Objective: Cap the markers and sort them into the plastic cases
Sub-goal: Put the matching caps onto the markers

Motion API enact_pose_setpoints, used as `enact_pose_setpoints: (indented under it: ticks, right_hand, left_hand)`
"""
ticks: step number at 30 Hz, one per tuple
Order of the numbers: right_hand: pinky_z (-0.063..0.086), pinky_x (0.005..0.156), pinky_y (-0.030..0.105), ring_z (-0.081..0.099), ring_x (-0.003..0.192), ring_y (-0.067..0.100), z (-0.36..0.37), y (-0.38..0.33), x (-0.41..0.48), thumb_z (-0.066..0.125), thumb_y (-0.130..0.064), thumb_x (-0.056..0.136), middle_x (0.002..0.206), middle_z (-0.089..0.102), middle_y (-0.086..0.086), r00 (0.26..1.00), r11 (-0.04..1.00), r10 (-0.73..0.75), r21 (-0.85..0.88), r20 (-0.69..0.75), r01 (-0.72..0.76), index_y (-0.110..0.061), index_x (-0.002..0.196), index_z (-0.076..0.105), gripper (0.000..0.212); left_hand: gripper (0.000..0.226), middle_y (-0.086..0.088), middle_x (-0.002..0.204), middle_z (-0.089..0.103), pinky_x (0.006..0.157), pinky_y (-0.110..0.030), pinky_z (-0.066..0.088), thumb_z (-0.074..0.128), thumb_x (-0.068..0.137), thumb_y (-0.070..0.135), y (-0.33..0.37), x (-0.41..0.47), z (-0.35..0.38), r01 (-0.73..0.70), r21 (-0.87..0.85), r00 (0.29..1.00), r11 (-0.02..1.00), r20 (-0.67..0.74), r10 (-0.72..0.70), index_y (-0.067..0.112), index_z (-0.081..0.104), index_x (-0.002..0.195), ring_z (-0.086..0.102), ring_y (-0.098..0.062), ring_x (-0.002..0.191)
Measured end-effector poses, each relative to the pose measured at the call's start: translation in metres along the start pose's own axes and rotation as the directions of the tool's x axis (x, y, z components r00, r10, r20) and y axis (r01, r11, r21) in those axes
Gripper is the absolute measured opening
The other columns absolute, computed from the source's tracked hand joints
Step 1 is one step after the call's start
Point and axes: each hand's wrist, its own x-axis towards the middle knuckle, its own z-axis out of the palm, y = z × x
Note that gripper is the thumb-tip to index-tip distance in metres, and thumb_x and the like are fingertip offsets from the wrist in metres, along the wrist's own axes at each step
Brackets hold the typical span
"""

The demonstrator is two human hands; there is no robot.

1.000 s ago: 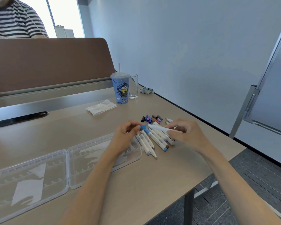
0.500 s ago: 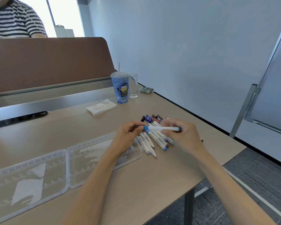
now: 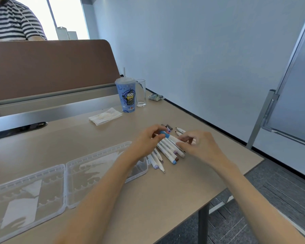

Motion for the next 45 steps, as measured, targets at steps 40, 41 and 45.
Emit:
enact_pose_setpoints:
  ticks: [40, 41, 45]
  right_hand:
    - [0.050, 0.067, 0.022, 0.060, 0.076, 0.001, 0.005, 0.046, 0.032, 0.067, -0.040, 0.083, 0.080, 0.064, -0.016, 0.955, 0.975, 0.206, -0.041, -0.211, -0.219, -0.028, 0.087, 0.066, 0.012]
    - [0.049, 0.067, 0.020, 0.060, 0.077, 0.001, 0.006, 0.048, 0.029, 0.067, -0.039, 0.084, 0.081, 0.065, -0.016, 0.952, 0.976, 0.208, -0.015, -0.223, -0.216, -0.028, 0.088, 0.067, 0.012]
    - [0.042, 0.064, 0.014, 0.060, 0.079, 0.001, 0.004, 0.053, 0.023, 0.067, -0.040, 0.085, 0.082, 0.065, -0.015, 0.931, 0.972, 0.232, 0.087, -0.281, -0.217, -0.028, 0.088, 0.067, 0.012]
  left_hand:
    - [0.031, -0.007, 0.120, 0.056, 0.086, -0.028, 0.041, 0.043, 0.095, 0.005, -0.046, 0.082, -0.005, 0.100, 0.420, 0.993, 0.902, 0.015, -0.118, 0.019, 0.064, 0.114, 0.052, -0.020, 0.106]
    - [0.034, -0.008, 0.122, 0.054, 0.090, -0.030, 0.041, 0.044, 0.094, 0.002, -0.046, 0.088, -0.007, 0.065, 0.465, 0.994, 0.883, 0.052, -0.100, 0.019, 0.064, 0.116, 0.050, -0.022, 0.111]
    - [0.039, -0.009, 0.124, 0.056, 0.091, -0.031, 0.041, 0.047, 0.090, -0.005, -0.052, 0.100, -0.019, 0.021, 0.541, 0.985, 0.841, 0.134, -0.111, 0.015, 0.062, 0.121, 0.051, -0.023, 0.113]
